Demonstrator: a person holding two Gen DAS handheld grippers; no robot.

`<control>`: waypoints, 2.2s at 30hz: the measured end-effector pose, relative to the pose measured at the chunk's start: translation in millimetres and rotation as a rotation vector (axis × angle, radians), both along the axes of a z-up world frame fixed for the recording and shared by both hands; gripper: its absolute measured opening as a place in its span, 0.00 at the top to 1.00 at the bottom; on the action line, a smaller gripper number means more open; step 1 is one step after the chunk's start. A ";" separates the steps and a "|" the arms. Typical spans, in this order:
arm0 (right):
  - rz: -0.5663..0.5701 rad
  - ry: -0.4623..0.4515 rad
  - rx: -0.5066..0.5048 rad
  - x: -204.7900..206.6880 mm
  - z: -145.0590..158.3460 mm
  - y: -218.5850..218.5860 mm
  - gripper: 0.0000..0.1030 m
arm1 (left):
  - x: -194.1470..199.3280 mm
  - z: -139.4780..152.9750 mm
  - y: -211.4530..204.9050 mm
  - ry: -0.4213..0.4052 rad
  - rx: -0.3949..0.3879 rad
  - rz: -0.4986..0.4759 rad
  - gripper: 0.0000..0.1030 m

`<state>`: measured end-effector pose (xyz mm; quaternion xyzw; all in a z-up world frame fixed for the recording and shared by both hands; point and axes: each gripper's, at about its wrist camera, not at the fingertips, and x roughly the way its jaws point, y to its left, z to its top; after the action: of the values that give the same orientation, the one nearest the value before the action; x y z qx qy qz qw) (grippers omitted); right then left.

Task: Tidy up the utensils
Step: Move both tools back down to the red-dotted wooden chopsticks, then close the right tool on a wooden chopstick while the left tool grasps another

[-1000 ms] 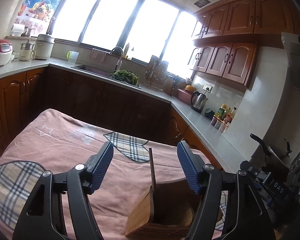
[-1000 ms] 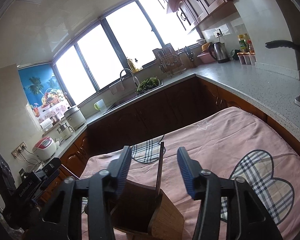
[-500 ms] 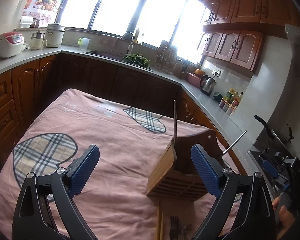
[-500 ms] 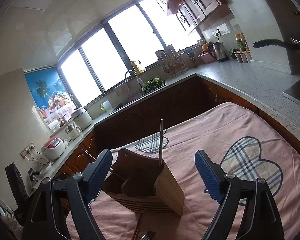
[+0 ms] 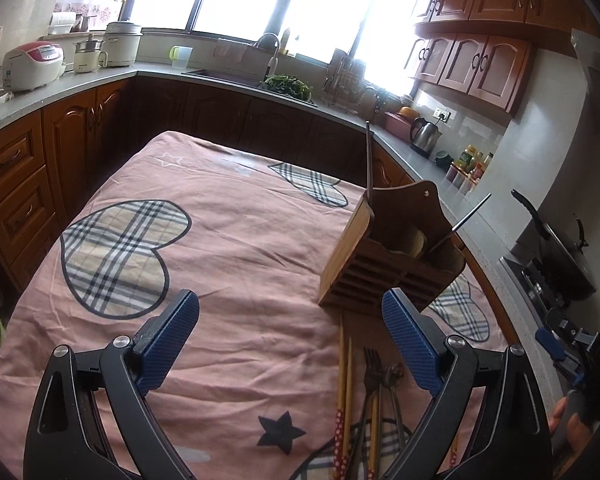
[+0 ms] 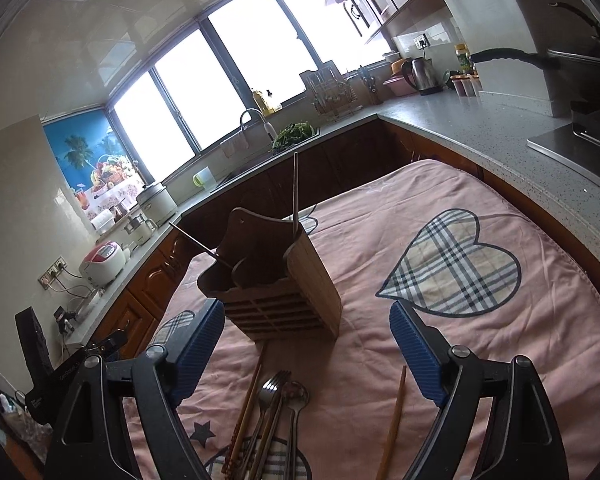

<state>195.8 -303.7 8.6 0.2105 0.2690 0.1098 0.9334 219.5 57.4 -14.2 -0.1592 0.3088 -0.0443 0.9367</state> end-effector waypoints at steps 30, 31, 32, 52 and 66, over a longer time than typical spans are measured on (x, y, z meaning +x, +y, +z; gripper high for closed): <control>-0.021 0.161 -0.100 -46.4 -66.0 -2.7 0.16 | -11.4 -48.4 -38.6 0.163 0.070 -0.107 0.08; -0.020 0.164 -0.101 -45.5 -67.2 -2.8 0.16 | -8.6 -49.0 -39.9 0.167 0.075 -0.110 0.08; -0.018 0.169 -0.104 -44.3 -68.0 -2.5 0.16 | -6.0 -49.8 -40.8 0.171 0.079 -0.112 0.08; 0.007 0.293 -0.164 11.8 -91.3 3.2 0.38 | 97.7 -78.6 -87.3 0.306 0.185 -0.206 0.26; 0.005 0.378 -0.196 38.3 -116.5 0.8 0.59 | 134.8 -109.3 -121.3 0.349 0.254 -0.217 0.54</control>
<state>234.1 -303.0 -107.9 0.1351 0.4493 0.0439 0.8820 354.4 -63.8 -123.5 -0.0115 0.4845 -0.0774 0.8713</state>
